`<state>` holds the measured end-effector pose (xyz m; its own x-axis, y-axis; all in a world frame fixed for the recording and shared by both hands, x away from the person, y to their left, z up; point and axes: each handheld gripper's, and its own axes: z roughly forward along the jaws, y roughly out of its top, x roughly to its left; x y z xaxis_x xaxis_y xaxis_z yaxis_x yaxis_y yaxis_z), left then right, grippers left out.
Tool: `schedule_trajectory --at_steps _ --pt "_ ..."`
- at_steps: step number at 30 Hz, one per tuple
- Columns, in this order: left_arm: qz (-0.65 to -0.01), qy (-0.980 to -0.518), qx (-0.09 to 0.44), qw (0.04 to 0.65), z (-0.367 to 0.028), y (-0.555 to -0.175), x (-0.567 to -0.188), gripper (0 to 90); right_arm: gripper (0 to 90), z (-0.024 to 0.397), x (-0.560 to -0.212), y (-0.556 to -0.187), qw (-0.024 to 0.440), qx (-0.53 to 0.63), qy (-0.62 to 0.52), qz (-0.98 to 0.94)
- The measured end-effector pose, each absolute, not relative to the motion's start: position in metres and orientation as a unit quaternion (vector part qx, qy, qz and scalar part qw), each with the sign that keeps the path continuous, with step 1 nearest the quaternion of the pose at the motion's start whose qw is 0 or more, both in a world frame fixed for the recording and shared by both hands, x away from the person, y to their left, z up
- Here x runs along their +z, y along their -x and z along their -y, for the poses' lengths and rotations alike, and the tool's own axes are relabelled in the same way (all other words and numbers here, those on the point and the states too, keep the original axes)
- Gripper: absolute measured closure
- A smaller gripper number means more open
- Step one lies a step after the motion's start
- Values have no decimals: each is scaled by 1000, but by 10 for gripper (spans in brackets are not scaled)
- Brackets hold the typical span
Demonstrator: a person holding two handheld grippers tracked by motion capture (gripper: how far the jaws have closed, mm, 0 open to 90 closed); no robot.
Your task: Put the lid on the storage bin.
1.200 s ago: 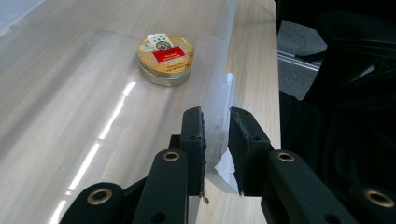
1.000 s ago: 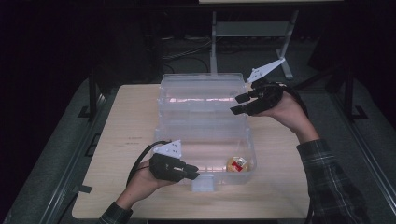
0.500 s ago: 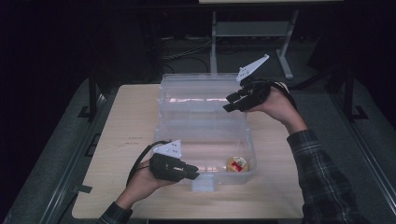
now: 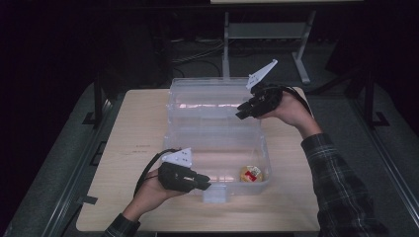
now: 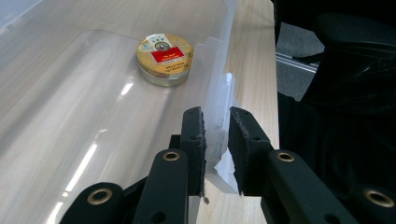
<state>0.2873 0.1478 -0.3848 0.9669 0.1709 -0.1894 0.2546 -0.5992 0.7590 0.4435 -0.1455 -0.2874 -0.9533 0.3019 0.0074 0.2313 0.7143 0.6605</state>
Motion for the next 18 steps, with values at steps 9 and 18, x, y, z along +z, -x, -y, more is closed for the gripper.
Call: schedule_trajectory --at_steps 9,18 --pt "-120 -892 -48 432 -148 -287 -385 759 795 146 -289 -445 50 346 -134 -927" --pt "-121 -892 -49 433 -148 -287 -385 759 846 145 -290 -451 33 350 -122 -928"
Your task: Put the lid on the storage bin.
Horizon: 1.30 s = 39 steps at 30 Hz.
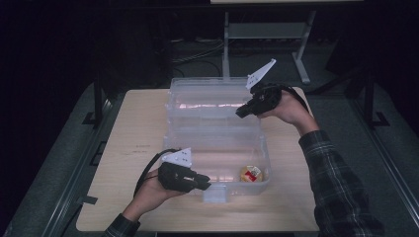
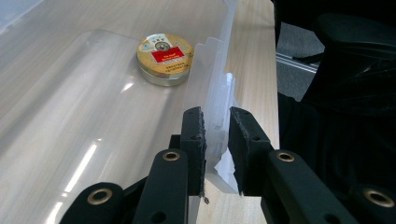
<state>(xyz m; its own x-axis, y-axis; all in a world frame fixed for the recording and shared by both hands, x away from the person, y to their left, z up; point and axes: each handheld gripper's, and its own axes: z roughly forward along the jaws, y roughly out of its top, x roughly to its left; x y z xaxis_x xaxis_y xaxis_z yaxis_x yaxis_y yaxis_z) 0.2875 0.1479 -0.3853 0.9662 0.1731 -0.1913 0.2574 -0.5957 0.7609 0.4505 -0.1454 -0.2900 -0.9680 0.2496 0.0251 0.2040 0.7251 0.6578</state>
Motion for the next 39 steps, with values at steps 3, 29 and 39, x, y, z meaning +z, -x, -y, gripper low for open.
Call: schedule_trajectory --at_steps 3,29,39 --pt "-121 -892 -49 433 -148 -288 -385 760 865 145 -289 -450 30 349 -115 -930" --pt "-131 -893 -39 428 -148 -287 -383 758 897 146 -284 -440 20 357 -90 -930" --pt "-138 -894 -31 425 -148 -286 -383 750 899 150 -282 -429 18 363 -82 -928"
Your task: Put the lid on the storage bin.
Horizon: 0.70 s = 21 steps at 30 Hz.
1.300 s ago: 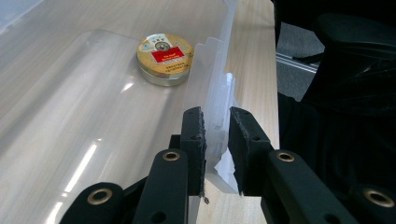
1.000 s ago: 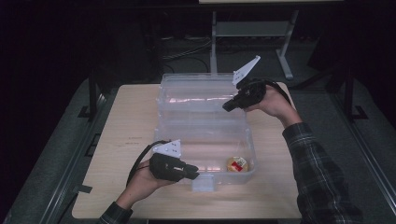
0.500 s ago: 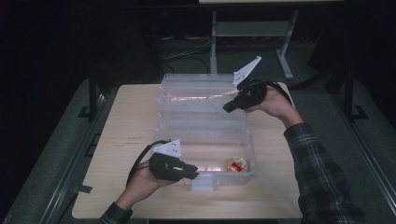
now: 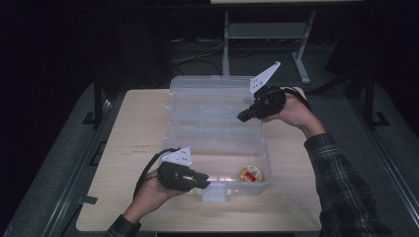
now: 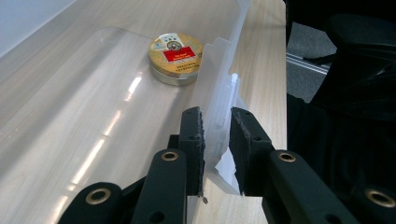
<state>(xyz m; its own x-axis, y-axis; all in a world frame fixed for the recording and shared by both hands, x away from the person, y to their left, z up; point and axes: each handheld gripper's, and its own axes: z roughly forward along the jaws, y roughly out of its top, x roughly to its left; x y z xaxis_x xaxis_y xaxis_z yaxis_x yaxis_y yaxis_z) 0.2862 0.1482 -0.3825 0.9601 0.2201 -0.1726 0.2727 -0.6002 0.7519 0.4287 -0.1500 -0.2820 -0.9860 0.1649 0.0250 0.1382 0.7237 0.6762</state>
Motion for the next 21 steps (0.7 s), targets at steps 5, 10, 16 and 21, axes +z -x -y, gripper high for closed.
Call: schedule_trajectory --at_steps 5,10,16,21 --pt "-139 -894 -31 426 -148 -286 -383 750 899 151 -282 -422 18 367 -75 -927" --pt "-140 -894 -32 425 -148 -286 -383 749 900 151 -281 -416 17 369 -69 -927" --pt "-141 -894 -31 425 -148 -286 -382 749 899 151 -281 -410 16 369 -67 -927" --pt "-142 -893 -33 425 -148 -286 -382 748 900 151 -281 -405 19 369 -64 -927"
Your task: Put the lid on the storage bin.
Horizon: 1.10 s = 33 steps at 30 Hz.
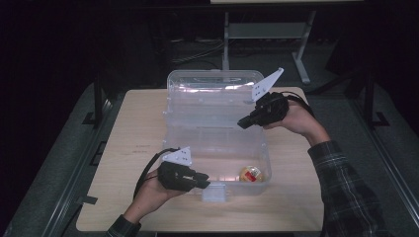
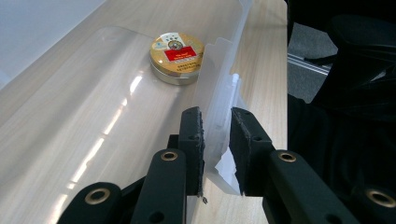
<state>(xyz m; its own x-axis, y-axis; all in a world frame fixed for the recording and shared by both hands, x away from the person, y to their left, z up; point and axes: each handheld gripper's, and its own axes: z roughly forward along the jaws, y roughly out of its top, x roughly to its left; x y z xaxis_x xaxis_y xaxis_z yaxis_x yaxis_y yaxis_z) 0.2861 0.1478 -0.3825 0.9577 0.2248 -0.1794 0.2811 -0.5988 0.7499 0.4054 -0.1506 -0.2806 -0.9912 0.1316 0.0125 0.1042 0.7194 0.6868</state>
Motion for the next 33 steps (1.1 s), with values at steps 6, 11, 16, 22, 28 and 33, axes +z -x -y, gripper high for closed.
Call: schedule_trajectory --at_steps 6,11,16,22,28,33 --pt "-142 -894 -34 424 -148 -286 -382 748 900 150 -281 -400 23 370 -61 -927" --pt "-143 -893 -35 425 -148 -286 -382 748 900 150 -281 -395 24 369 -58 -927" --pt "-143 -894 -36 424 -148 -286 -382 748 900 151 -282 -389 28 371 -53 -927" --pt "-143 -894 -35 422 -147 -286 -382 748 900 151 -283 -382 31 372 -47 -927" --pt "-142 -895 -34 422 -147 -286 -382 748 899 150 -284 -374 30 370 -43 -928" --pt "-142 -895 -34 422 -147 -286 -382 748 900 151 -286 -370 31 369 -41 -928"
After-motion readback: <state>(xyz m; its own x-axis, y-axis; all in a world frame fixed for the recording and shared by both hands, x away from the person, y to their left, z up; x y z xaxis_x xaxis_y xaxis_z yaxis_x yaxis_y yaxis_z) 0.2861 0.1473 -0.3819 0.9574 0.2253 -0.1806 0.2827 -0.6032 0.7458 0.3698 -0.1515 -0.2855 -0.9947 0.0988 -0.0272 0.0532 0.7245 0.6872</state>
